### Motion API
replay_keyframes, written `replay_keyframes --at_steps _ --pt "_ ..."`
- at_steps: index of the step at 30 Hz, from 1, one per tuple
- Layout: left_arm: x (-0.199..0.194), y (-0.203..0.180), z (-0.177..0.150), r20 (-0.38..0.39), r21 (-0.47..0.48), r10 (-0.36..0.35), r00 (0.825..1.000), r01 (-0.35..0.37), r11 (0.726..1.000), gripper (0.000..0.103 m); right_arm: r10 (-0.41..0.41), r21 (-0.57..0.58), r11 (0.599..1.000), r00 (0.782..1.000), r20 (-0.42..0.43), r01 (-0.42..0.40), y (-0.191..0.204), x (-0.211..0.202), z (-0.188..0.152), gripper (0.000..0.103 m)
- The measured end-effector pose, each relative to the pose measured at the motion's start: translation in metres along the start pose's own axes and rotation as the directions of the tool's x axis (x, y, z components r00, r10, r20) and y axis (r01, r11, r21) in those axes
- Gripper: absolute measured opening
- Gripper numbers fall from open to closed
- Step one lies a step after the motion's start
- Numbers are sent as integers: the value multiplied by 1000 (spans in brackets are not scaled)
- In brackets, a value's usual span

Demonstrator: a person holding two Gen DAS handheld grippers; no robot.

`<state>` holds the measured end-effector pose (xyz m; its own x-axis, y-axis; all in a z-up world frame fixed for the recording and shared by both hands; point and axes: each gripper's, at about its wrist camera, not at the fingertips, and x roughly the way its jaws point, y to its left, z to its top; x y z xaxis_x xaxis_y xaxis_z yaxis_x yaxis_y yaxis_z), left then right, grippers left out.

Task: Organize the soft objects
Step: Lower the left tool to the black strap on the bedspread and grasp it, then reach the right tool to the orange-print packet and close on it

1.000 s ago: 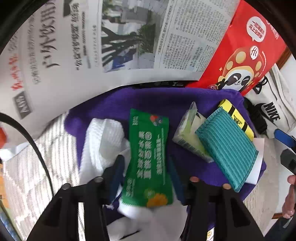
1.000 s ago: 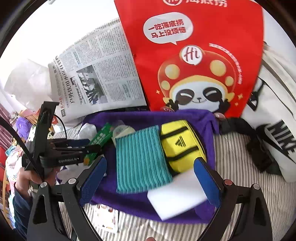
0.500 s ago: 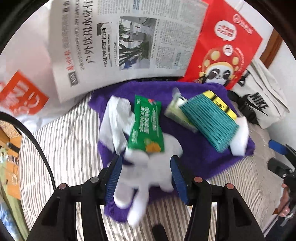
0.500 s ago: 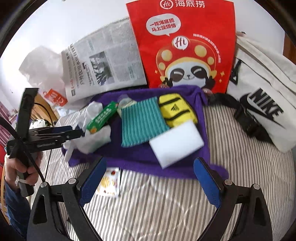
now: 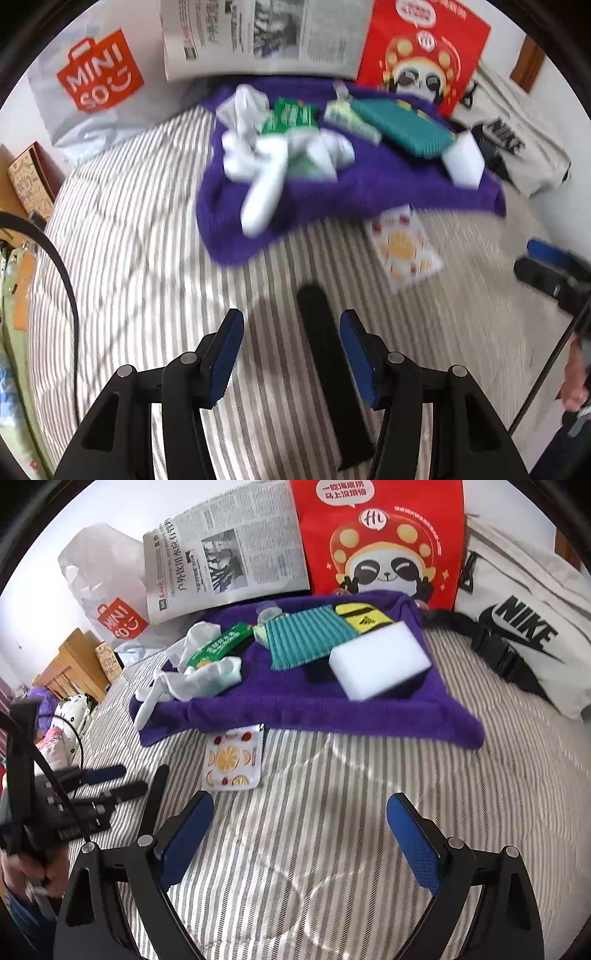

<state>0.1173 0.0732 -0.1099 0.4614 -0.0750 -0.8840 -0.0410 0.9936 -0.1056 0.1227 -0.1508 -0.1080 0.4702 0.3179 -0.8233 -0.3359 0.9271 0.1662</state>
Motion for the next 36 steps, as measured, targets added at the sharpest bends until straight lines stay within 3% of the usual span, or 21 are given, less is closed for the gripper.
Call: replay_keyframes --at_steps 2,5,11,16,18,20,21,23,30,36 --pt "4 -4 -15 -13 1 12 1000 -12 1000 52 -17 8 1000 1000 -1 17 -1 1 -5 94" --pt "9 -8 -28 -25 -29 -25 999 24 999 52 -27 31 999 1000 -14 27 -8 2 -13 94" --pt "7 -28 -48 17 96 95 995 -96 991 55 -22 77 997 1000 -15 23 -23 -2 -24 94" --pt "1 -14 -54 9 58 93 996 -93 994 54 -3 97 995 1000 -14 4 -28 -3 -28 94" --pt "0 -16 -56 18 58 109 994 -110 992 49 0 95 996 1000 -15 1 -26 -2 -29 94" --pt "-1 -24 -58 29 75 126 992 -128 989 31 5 92 996 1000 -16 -4 -24 -1 -29 94" --pt "-1 -26 -59 29 78 116 993 -118 990 31 10 89 996 1000 -18 -8 -23 0 -30 94" --pt "-1 -29 -58 34 76 92 995 -94 993 21 13 85 996 1000 -25 -11 -21 2 -30 94" --pt "-2 -23 -59 56 59 35 998 -38 998 21 19 59 998 999 -49 -16 -10 9 -34 94" --pt "0 -31 -58 60 99 69 996 -75 992 22 21 42 999 998 -62 -18 -1 15 -34 94"
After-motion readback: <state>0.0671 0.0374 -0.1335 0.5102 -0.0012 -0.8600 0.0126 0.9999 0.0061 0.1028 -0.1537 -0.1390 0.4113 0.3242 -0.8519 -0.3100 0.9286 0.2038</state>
